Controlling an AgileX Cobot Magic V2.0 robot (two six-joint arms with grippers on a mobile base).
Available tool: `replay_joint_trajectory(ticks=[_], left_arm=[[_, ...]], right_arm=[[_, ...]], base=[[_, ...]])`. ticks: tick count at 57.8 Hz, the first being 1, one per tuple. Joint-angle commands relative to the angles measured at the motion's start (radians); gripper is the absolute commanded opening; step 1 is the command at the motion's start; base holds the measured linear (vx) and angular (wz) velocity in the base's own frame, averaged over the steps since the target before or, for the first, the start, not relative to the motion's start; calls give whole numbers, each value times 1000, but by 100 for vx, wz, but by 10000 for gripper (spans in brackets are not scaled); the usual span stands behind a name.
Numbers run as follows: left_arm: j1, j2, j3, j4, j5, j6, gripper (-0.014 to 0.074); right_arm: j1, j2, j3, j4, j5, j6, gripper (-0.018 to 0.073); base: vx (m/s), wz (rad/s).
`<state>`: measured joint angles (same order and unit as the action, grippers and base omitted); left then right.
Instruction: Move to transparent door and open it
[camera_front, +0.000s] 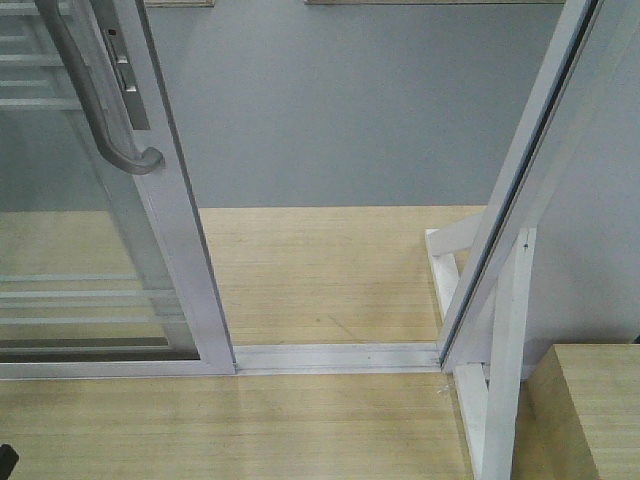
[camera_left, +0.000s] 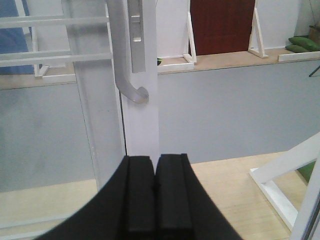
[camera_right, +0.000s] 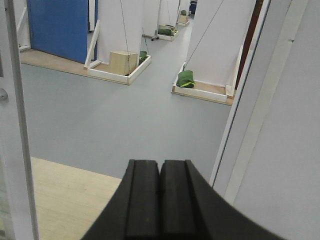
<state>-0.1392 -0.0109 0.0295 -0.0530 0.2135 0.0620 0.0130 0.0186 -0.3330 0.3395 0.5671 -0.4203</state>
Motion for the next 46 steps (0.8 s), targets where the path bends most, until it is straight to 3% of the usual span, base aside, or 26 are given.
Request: replay_joint_trajectory(ticks=[1, 5, 10, 16, 23, 35, 38, 46], left_arm=[[-1, -14, 10, -5, -82, -8, 0], [-1, -14, 10, -5, -82, -8, 0], [-1, -14, 10, -5, -82, -8, 0], [-1, -14, 10, -5, -82, -8, 0], [-1, -14, 10, -5, -82, -8, 0], [-1, -14, 10, -5, -82, -8, 0], [-1, -14, 10, -5, -82, -8, 0], [-1, -13, 10, -5, -81, -8, 0]], right_arm=[[-5, 13, -30, 15, -74, -1, -1], [-5, 13, -30, 8, -74, -1, -1], [-5, 13, -30, -70, -82, 14, -1], [-5, 13, -18, -197, -117, 114, -1], [-4, 13, 84, -285, -285, 245, -1], [43, -14, 373, -274, -631, 261, -1], [45, -51, 362, -289, -550, 248, -1], [45, -46, 367, -296, -549, 243, -1]], base=[[0, 0], [0, 0], [0, 0], [0, 0], [0, 0], [0, 0], [0, 0], [0, 0]])
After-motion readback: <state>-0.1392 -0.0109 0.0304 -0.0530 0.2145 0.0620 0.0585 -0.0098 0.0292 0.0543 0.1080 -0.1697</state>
